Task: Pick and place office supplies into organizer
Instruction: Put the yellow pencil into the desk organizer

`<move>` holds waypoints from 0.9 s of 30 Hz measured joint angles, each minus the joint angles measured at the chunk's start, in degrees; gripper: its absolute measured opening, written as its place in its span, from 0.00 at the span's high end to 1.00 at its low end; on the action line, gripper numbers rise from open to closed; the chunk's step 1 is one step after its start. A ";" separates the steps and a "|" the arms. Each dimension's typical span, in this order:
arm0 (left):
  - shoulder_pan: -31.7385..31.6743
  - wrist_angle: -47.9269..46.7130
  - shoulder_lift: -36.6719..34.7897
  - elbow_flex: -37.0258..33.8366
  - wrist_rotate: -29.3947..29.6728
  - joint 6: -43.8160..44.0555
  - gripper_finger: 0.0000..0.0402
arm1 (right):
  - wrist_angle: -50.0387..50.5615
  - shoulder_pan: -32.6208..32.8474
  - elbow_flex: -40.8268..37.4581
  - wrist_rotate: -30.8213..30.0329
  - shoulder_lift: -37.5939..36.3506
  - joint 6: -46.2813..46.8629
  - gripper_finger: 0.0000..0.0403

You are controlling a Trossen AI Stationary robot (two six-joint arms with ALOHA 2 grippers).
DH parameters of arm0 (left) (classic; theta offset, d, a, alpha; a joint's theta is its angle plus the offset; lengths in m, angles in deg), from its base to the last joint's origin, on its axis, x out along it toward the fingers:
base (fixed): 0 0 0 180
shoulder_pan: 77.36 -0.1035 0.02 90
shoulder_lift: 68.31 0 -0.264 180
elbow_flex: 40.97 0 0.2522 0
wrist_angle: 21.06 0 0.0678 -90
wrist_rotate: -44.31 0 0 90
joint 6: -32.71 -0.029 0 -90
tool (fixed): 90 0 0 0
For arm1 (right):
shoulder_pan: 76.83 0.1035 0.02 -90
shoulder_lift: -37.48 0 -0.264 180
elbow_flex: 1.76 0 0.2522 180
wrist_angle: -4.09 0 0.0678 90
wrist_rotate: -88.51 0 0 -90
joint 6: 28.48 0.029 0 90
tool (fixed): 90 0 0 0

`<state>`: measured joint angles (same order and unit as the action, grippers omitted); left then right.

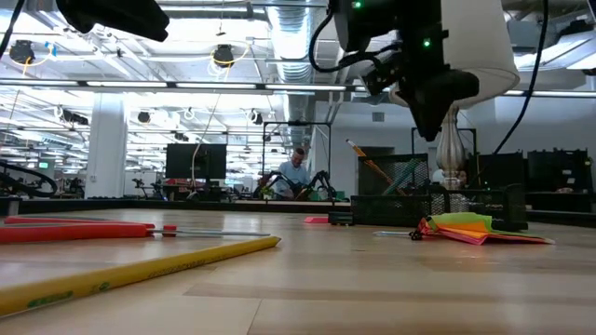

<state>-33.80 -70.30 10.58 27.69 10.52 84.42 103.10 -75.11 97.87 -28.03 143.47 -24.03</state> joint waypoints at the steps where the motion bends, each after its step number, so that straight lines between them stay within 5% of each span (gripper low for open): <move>1: 0.02 0.03 0.00 0.00 0.02 0.00 0.66 | 0.21 0.00 0.03 -0.47 0.16 -0.29 0.71; 15: 0.01 -0.08 0.00 0.00 -0.43 3.54 0.66 | 4.87 5.53 9.71 2.51 -7.30 10.69 0.72; 27: 0.00 1.55 0.51 0.00 -20.78 22.24 0.66 | -2.13 24.72 10.55 0.67 -19.06 37.32 0.72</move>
<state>-33.81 -68.75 11.09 27.69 -10.26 106.65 100.97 -50.39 108.42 -27.36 124.41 13.29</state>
